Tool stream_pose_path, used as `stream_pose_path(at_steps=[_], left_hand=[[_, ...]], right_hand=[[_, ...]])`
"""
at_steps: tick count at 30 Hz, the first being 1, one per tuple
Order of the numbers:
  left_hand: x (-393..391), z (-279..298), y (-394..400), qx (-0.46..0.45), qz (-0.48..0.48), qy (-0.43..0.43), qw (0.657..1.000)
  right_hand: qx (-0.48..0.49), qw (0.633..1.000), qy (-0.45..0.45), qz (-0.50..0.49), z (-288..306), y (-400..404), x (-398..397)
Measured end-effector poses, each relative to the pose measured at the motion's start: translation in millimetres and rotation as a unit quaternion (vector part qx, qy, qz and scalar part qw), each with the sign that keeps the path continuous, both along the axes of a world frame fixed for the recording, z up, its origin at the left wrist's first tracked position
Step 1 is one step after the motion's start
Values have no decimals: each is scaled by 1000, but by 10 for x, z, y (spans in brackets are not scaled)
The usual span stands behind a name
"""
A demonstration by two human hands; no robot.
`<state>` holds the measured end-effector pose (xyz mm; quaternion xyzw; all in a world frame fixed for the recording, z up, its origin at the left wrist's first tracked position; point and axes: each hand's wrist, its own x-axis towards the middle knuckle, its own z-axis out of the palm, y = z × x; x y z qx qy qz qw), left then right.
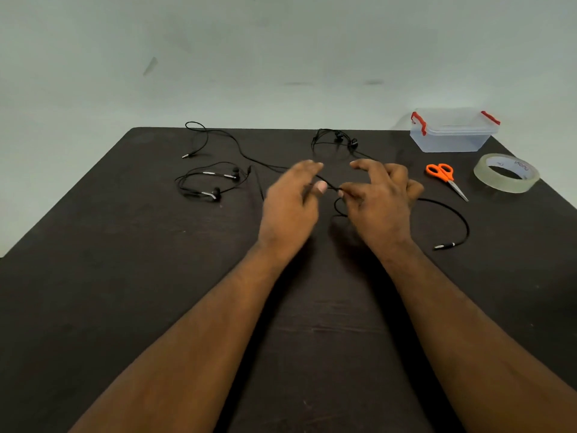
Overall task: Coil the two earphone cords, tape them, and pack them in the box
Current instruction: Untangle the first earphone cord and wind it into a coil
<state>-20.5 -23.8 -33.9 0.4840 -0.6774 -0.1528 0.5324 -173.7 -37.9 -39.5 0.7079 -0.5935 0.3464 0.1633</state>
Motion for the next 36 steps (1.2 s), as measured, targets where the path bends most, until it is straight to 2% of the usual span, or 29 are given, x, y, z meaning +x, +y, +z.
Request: stream_pose_path(at_steps=[2,6,8,10,13,20,25,29,36], left_hand=[[-88,-38,34,19,-26,-21,999],[7,0,3,6,-12,-45,999],[48,26,-27,-5,-5,-96,995],[81,31,-65,-18,10,-146,989],[212,44,-141,-27,55,-172,983],[701,64,-254,-47,165,-131,976],[840,81,-257,-29,192,-130,972],[1102,100,-236,-11,262,-71,962],[1144,10,-288,66,325,-85,940]], right_hand=[[-12,1000,7,19,-16,7,26],[-22,998,24,48,-4,41,74],[-16,997,43,54,6,44,83],[-7,997,58,41,23,38,63],[15,999,44,2,47,17,-1],[73,995,31,-61,102,-4,-123],[74,993,57,-66,83,-1,-112],[118,987,-3,-111,98,-32,-301],[72,995,-27,-66,55,-51,-245]])
